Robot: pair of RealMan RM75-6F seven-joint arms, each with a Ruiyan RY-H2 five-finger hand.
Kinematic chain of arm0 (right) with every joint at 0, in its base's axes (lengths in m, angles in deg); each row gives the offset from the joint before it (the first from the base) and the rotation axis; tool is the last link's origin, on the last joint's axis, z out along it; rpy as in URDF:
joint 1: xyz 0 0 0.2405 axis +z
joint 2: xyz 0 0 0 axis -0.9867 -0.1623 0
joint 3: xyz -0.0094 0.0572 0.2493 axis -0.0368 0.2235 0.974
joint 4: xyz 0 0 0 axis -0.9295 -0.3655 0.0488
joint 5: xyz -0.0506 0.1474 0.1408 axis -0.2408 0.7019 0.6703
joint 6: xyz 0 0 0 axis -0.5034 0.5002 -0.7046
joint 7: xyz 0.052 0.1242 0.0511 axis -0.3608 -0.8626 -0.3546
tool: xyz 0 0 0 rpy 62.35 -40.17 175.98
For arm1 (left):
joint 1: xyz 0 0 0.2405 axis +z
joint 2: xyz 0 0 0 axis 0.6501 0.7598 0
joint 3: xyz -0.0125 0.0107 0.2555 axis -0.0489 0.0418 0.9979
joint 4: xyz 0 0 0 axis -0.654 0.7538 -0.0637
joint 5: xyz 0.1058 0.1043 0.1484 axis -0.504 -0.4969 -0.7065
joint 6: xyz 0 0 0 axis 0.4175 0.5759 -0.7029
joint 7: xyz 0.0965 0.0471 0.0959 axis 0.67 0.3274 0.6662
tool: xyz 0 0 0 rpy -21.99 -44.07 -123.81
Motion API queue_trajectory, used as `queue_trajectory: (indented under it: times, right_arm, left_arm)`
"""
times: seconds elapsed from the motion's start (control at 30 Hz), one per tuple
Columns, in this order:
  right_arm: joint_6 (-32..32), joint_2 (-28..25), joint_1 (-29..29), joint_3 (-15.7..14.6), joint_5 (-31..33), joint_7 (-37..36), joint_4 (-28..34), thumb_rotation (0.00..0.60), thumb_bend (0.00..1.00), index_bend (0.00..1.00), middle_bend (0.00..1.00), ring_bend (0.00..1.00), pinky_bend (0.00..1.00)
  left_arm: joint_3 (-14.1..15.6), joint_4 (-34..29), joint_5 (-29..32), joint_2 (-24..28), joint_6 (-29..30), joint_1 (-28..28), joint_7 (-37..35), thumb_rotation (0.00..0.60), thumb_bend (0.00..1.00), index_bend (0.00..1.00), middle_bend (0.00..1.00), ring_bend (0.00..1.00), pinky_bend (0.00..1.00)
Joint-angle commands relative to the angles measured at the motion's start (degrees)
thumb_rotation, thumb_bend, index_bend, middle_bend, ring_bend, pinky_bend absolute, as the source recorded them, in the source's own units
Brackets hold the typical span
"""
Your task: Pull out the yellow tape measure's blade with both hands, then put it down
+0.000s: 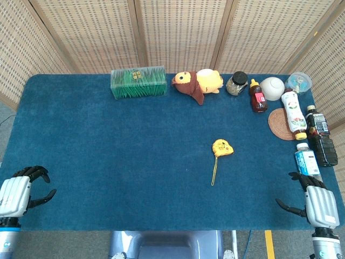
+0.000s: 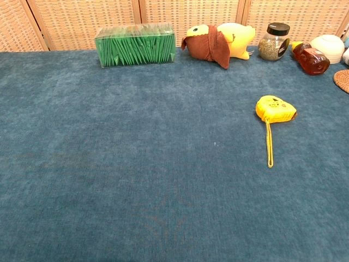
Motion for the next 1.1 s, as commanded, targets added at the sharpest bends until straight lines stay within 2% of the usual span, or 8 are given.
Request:
queue_trajectory:
  times: [0.03,0.5,0.77,0.83,0.87,0.93,1.0,1.1]
  right_arm:
    - [0.0,0.0,0.0,0.0,0.0,0.0,0.0,0.444,0.17,0.27,0.35,0.28,0.27]
    - [0.8,-0.5,0.5,0.1,-0.4,-0.7,-0.2,0.445,0.17,0.27,0.35,0.28,0.27]
    - [4.2,-2.4,3.6,2.0,-1.3,-4.6,-1.0,0.443,0.17,0.27,0.35,0.28,0.27]
    - [6.0,-3.2,4.8,2.6,-1.2,-6.8,-1.2,0.394,0.17,0.27,0.35,0.27,0.27]
    - [7.3,-3.8,5.8,3.2,-1.2,-8.6,-1.3,0.327,0.17,0.27,0.35,0.27,0.27]
    - [9.5,-4.6,7.5,4.2,-1.1,-11.2,-1.6,0.149,0.17,0.27,0.34,0.27,0.27]
    - [11.8,-5.2,9.4,5.3,-0.9,-13.5,-2.0,0.04,0.17,0.28,0.34,0.27,0.27]
    - [15.6,-5.5,12.7,6.8,-0.9,-16.7,-2.8,0.0,0.17,0.31,0.34,0.27,0.25]
  left_arm:
    - [0.1,0.0,0.0,-0.1,-0.1,0.0,0.1,0.588,0.19,0.53,0.38,0.3,0.33]
    - [-0.7,-0.4,-0.1,0.7,0.3,-0.6,0.7,0.592,0.19,0.53,0.38,0.3,0.33]
    - [-0.8,-1.0,-0.5,1.8,0.2,-0.9,0.5,0.588,0.19,0.53,0.38,0.3,0.33]
    - [-0.8,-1.0,-0.5,2.0,0.2,-0.9,0.4,0.591,0.19,0.53,0.38,0.3,0.33]
    - [-0.9,-1.1,-0.5,2.2,0.1,-1.0,0.3,0.591,0.19,0.53,0.38,0.3,0.33]
    - [-0.9,-1.2,-0.6,2.6,0.1,-1.1,0.3,0.592,0.19,0.53,0.38,0.3,0.33]
    - [-1.0,-1.3,-0.7,3.0,0.2,-1.1,0.3,0.592,0.19,0.53,0.38,0.3,0.33]
    - [-1.3,-1.5,-0.7,3.7,0.3,-1.2,0.2,0.591,0.19,0.53,0.38,0.3,0.33]
